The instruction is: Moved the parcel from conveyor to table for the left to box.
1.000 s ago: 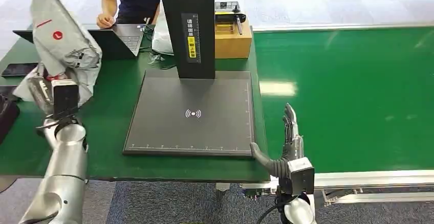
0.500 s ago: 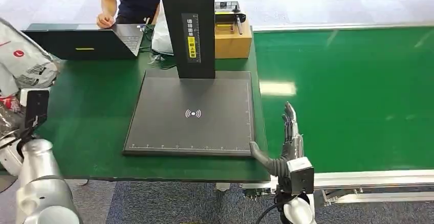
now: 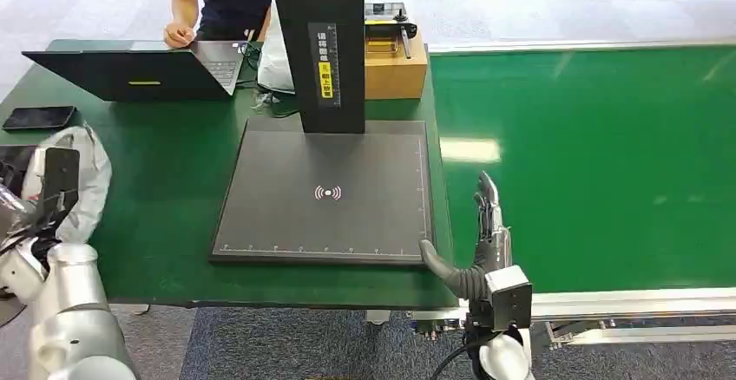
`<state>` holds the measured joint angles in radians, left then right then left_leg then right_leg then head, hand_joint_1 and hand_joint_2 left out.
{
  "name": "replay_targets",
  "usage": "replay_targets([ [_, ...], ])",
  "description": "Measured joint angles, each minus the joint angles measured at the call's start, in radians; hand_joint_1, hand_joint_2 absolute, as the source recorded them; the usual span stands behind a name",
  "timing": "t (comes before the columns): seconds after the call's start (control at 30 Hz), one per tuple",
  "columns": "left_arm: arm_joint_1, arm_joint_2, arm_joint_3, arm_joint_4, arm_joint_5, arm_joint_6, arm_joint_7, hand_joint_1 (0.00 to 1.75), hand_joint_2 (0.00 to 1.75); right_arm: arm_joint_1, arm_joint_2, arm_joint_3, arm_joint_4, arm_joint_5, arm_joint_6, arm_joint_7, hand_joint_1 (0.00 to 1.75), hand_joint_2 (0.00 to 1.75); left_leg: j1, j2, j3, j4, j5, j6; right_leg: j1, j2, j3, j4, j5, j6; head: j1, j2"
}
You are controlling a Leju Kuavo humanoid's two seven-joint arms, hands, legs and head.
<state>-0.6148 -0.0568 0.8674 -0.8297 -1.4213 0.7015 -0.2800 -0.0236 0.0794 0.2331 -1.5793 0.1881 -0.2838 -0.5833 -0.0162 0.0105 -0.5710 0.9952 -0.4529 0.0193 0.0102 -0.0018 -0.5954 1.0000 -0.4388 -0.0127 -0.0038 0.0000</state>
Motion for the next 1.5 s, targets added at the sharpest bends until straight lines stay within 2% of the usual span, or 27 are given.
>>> replay_targets([
  [0.17,-0.015,0.004,-0.050,0.090,0.223,-0.026,-0.136,0.00,1.75,0.001,0.002,-0.007,0.000,0.000,0.010,0.000,0.00,1.75,0.000,-0.001,0.000,0.000,0.000,0.000,0.000,-0.002,0.000,0.000,0.000,0.000,0.000,0.000],
  [0.33,-0.026,0.007,-0.085,0.155,0.294,-0.050,-0.173,0.00,1.75,0.006,0.002,-0.016,-0.004,0.000,0.015,0.000,0.00,1.75,0.000,0.000,0.000,0.000,0.000,0.000,0.000,0.000,0.000,0.000,0.000,0.000,0.000,0.000],
  [0.53,-0.004,0.009,-0.160,0.172,0.699,-0.333,-0.258,0.00,1.75,0.010,0.003,-0.025,-0.006,0.011,0.031,-0.004,0.00,1.75,0.000,0.000,0.000,0.000,0.000,0.000,0.000,0.000,0.000,0.000,0.000,0.000,0.000,0.000],
  [0.63,0.066,0.000,-0.273,0.107,0.839,-0.443,-0.263,0.00,1.75,0.024,0.003,-0.029,-0.011,0.021,0.032,-0.005,0.00,1.75,0.000,0.000,0.000,0.000,0.000,0.000,0.000,0.000,0.000,0.000,0.000,0.000,0.000,0.000],
  [0.73,0.171,-0.028,-0.411,-0.053,0.987,-0.548,-0.269,0.00,1.75,0.043,0.008,-0.045,-0.023,0.033,0.040,-0.004,0.00,1.75,0.000,0.000,-0.001,0.000,-0.001,0.000,0.000,0.000,0.000,0.000,0.000,0.000,0.000,0.000],
  [0.93,0.347,-0.062,-0.657,-0.329,1.094,-0.659,-0.274,0.00,1.75,0.053,0.017,-0.075,-0.023,0.025,0.071,0.003,0.00,1.75,-0.001,0.001,0.000,0.000,-0.002,0.001,-0.001,0.001,0.000,-0.001,-0.001,0.001,0.000,0.000],
  [1.17,0.472,-0.089,-0.906,-0.441,1.096,-0.652,-0.294,0.00,1.75,0.062,0.019,-0.097,-0.023,0.029,0.077,0.017,0.00,1.75,-0.001,-0.001,0.000,0.000,-0.002,0.001,-0.001,-0.001,0.000,-0.001,-0.001,0.001,0.000,0.000],
  [1.37,0.509,-0.093,-1.022,-0.447,1.025,-0.633,-0.290,0.00,1.75,0.066,0.019,-0.098,-0.017,0.029,0.093,0.018,0.00,1.75,-0.001,-0.001,0.000,0.000,-0.002,0.001,-0.001,-0.001,0.000,-0.001,-0.001,0.001,0.000,0.000],
  [1.5,0.515,-0.093,-1.059,-0.447,1.018,-0.627,-0.288,0.00,1.75,0.066,0.019,-0.098,-0.012,0.029,0.095,0.018,0.00,1.75,-0.001,-0.001,0.000,0.000,-0.002,0.001,-0.001,-0.001,0.000,-0.001,-0.001,0.001,0.000,0.000],
])
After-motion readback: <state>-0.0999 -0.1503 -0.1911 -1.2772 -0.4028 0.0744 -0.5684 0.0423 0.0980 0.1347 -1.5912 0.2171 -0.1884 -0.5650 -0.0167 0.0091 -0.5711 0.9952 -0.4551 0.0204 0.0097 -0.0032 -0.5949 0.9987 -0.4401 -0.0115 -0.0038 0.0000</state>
